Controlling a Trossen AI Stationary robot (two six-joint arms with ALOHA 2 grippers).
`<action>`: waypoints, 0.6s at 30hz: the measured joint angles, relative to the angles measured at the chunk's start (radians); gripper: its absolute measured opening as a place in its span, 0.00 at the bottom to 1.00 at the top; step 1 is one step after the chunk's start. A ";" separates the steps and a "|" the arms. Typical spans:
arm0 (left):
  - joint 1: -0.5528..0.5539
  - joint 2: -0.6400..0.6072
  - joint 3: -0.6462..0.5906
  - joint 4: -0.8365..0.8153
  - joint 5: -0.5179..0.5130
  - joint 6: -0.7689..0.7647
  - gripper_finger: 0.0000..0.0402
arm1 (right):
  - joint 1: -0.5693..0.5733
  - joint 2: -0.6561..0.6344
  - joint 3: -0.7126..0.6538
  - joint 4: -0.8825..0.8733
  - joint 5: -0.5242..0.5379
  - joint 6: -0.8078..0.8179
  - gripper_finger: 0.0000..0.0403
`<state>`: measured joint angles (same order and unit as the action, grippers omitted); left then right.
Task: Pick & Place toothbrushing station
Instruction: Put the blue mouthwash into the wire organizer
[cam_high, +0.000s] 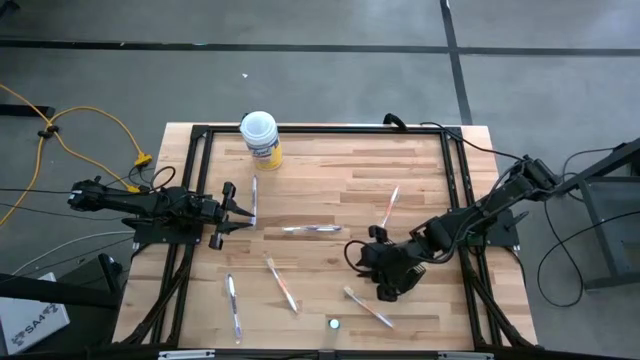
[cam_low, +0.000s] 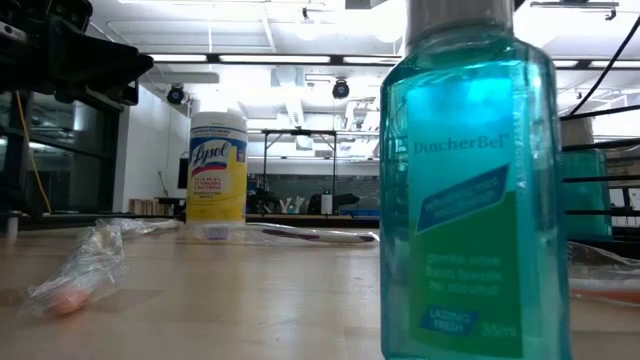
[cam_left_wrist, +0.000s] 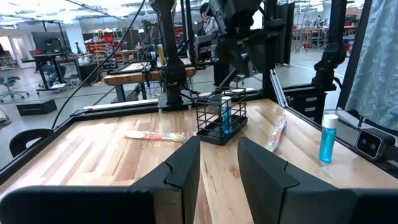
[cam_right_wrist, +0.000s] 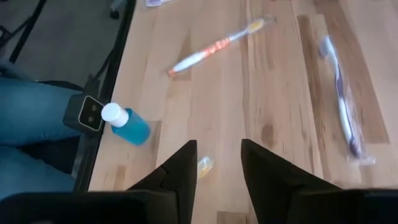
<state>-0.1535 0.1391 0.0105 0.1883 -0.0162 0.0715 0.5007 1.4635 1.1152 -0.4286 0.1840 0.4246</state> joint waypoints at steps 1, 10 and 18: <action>0.000 0.000 0.000 0.000 0.000 0.000 0.26 | 0.000 0.000 0.000 0.003 0.000 -0.008 0.29; 0.000 0.000 0.000 0.000 0.000 0.000 0.26 | -0.031 0.024 0.000 0.087 -0.066 -0.076 0.29; 0.000 0.000 0.000 0.000 0.000 0.000 0.26 | -0.056 0.168 0.165 -0.007 -0.136 -0.207 0.29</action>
<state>-0.1534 0.1394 0.0105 0.1886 -0.0162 0.0715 0.4451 1.6315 1.2804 -0.4355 0.0476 0.2179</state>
